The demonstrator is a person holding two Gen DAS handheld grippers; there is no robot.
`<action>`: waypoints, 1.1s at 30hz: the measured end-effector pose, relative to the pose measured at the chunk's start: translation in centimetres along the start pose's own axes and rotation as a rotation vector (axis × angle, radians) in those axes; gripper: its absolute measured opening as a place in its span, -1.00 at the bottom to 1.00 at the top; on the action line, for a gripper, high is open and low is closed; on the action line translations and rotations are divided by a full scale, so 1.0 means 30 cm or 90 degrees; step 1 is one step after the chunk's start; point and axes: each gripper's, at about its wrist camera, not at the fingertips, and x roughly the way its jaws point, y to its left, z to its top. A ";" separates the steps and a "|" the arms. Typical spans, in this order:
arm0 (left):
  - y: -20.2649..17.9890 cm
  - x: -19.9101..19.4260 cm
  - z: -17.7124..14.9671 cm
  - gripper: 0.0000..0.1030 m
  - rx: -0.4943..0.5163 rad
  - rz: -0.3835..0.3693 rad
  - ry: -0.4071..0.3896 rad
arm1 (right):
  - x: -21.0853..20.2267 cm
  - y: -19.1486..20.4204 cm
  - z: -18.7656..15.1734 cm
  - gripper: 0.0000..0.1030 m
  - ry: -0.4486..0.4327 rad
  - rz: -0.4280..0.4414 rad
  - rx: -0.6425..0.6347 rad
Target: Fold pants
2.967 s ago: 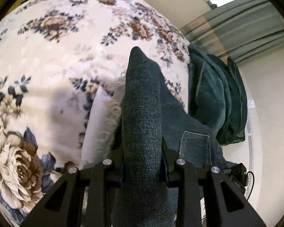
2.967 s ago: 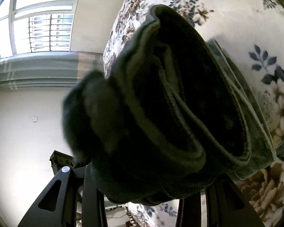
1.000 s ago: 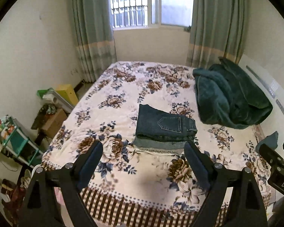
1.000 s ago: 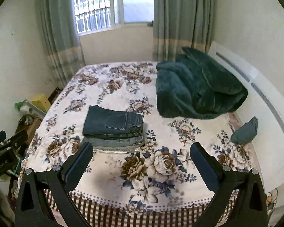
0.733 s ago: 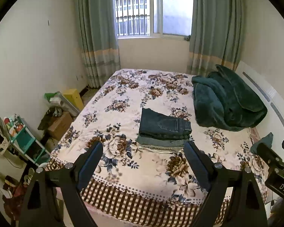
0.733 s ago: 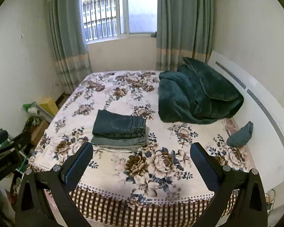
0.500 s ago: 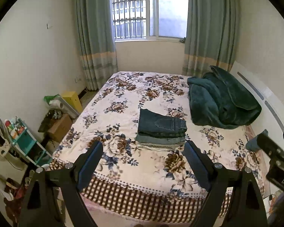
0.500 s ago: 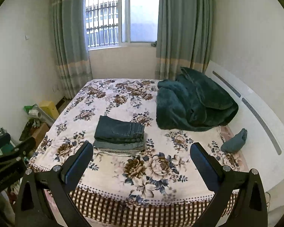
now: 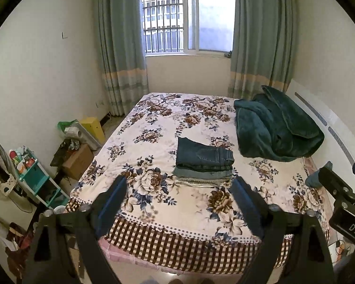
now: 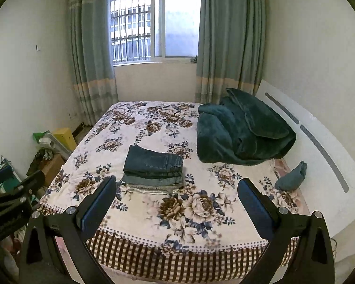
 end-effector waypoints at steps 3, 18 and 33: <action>0.004 -0.010 -0.009 0.99 0.001 0.002 0.000 | 0.007 -0.012 0.005 1.00 0.006 0.003 0.005; -0.007 -0.030 -0.007 0.99 -0.002 0.010 -0.014 | 0.021 -0.023 0.010 1.00 0.006 0.007 0.008; -0.013 -0.032 0.001 0.99 -0.005 0.006 -0.005 | 0.042 -0.015 -0.006 1.00 0.016 0.018 0.011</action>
